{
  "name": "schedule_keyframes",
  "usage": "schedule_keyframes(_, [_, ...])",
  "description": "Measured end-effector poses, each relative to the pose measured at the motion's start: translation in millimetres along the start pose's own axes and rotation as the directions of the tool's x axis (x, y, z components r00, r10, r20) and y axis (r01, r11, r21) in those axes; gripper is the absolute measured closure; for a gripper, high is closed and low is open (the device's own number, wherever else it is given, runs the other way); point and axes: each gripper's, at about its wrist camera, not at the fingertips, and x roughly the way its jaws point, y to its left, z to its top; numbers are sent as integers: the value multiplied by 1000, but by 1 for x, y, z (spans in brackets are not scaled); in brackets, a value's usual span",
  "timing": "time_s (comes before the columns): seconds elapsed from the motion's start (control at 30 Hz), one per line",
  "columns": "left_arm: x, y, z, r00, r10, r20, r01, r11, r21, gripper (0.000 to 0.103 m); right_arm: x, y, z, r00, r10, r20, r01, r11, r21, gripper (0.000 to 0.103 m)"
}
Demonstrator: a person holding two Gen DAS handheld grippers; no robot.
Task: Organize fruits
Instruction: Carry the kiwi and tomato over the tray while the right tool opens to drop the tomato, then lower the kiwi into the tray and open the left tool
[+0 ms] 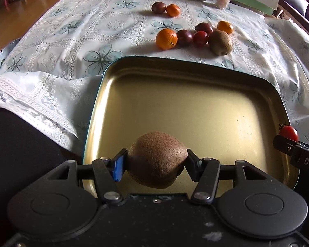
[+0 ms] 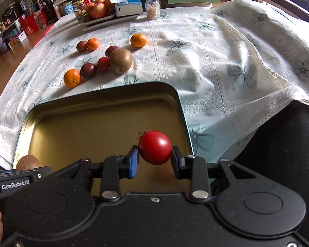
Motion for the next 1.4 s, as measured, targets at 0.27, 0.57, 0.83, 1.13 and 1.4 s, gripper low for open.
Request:
schedule_keyframes(0.27, [4, 4, 2, 1000, 0, -21, -1, 1000, -31, 44, -2, 15, -9, 1000, -9, 16, 10, 997, -82, 61])
schedule_keyframes(0.57, [4, 4, 2, 1000, -13, -20, 13, 999, -31, 42, -1, 10, -6, 1000, 4, 2, -4, 999, -44, 60])
schedule_keyframes(0.83, [-4, -3, 0, 998, 30, 46, -31, 999, 22, 45, -1, 12, -7, 1000, 4, -2, -4, 998, -59, 59])
schedule_keyframes(1.13, [-3, -1, 0, 999, 25, 43, -25, 1000, 3, 45, 1, 11, -6, 1000, 6, -16, -7, 999, -49, 59])
schedule_keyframes(1.4, [-3, -3, 0, 999, 32, 43, -33, 999, 8, 45, 2, 12, -6, 1000, 6, -20, -7, 999, -48, 59])
